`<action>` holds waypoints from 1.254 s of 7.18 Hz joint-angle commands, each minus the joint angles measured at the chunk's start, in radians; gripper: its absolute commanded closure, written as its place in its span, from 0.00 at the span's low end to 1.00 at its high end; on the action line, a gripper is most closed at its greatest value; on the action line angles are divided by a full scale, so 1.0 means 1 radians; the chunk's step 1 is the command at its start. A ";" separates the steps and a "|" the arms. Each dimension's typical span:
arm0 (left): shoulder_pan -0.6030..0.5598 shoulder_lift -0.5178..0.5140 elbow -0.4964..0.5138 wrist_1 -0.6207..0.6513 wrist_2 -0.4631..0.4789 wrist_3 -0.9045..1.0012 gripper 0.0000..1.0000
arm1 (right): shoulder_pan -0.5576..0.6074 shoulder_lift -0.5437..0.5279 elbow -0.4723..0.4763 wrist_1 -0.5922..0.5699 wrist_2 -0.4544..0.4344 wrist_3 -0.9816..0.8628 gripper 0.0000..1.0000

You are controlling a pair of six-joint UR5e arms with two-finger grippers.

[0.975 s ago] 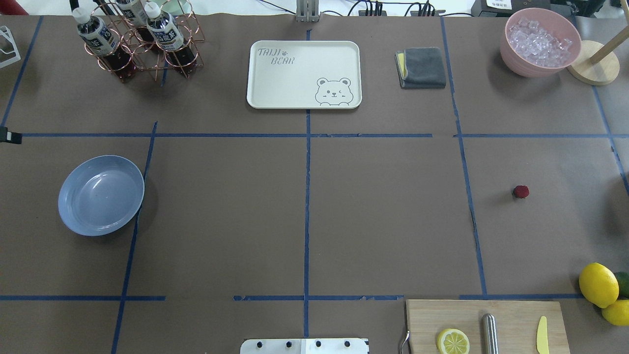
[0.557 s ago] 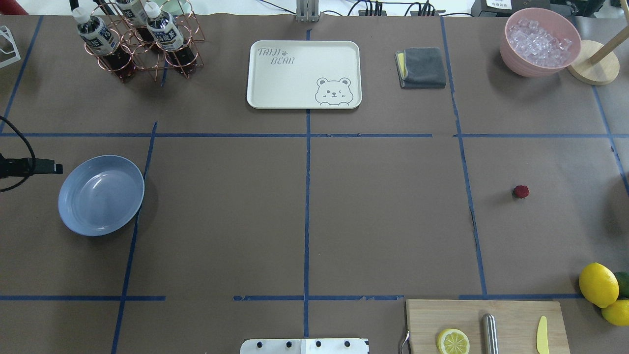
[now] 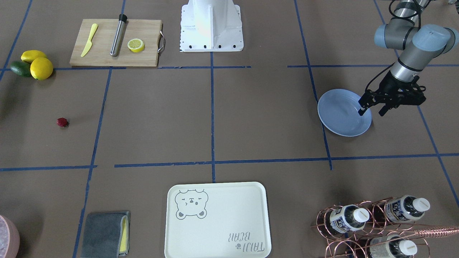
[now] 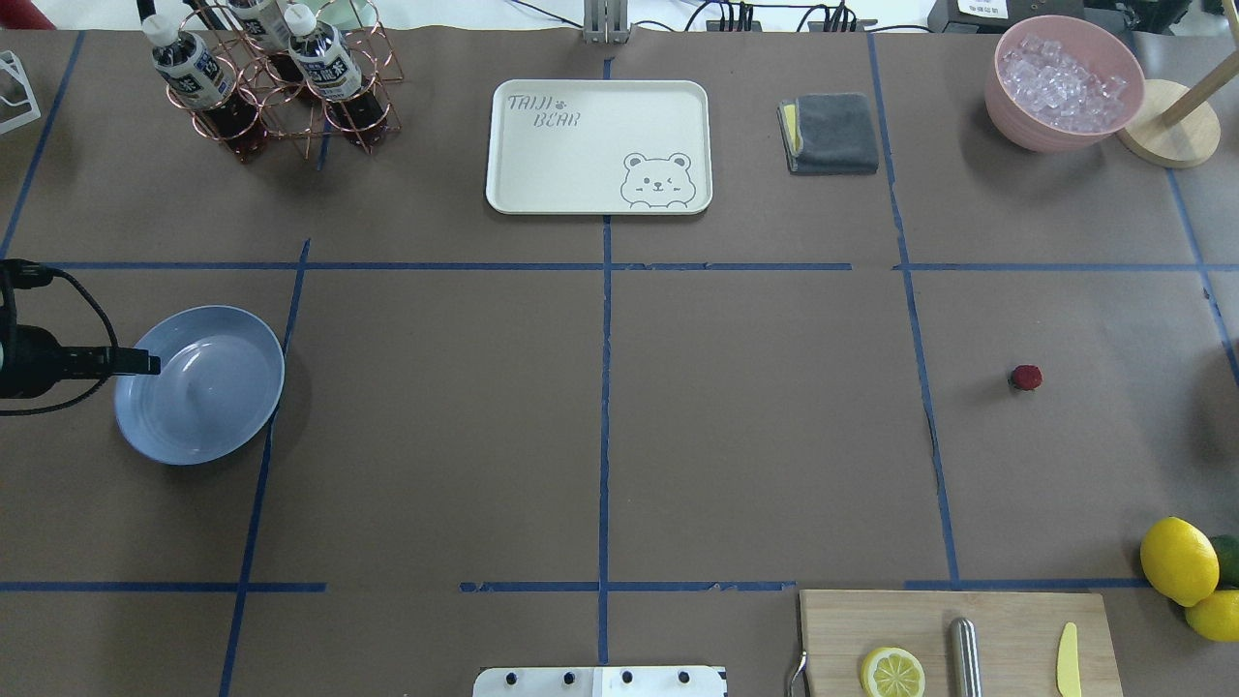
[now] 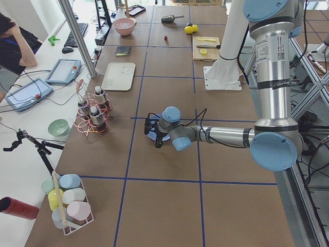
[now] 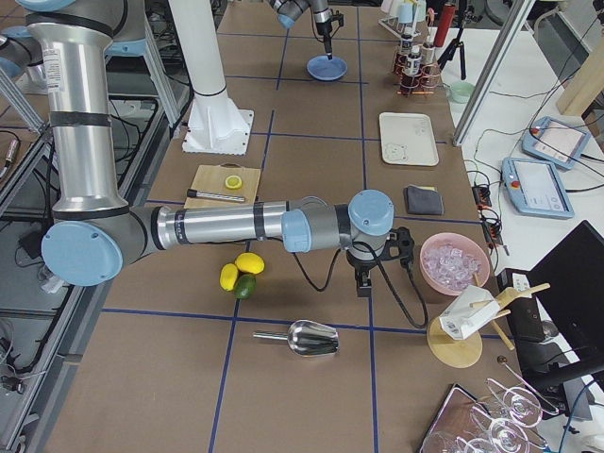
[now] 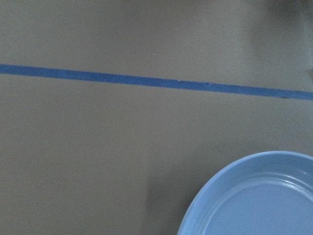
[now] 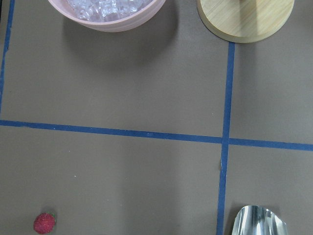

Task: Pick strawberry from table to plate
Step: 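Reach the left gripper to the rim of the light blue plate and grasp it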

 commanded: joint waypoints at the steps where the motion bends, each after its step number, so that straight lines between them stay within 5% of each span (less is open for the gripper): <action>1: 0.013 -0.001 0.008 0.001 0.008 0.007 0.69 | 0.000 0.000 0.000 -0.001 0.001 0.000 0.00; 2: 0.013 0.002 0.008 0.002 0.011 0.026 0.99 | -0.001 0.000 0.002 -0.001 0.002 0.000 0.00; 6: 0.000 0.019 -0.058 0.008 -0.005 0.099 1.00 | 0.000 0.000 0.009 -0.001 0.002 0.011 0.00; 9: -0.172 0.028 -0.149 0.009 -0.316 0.130 1.00 | -0.001 0.000 0.014 -0.001 0.004 0.012 0.00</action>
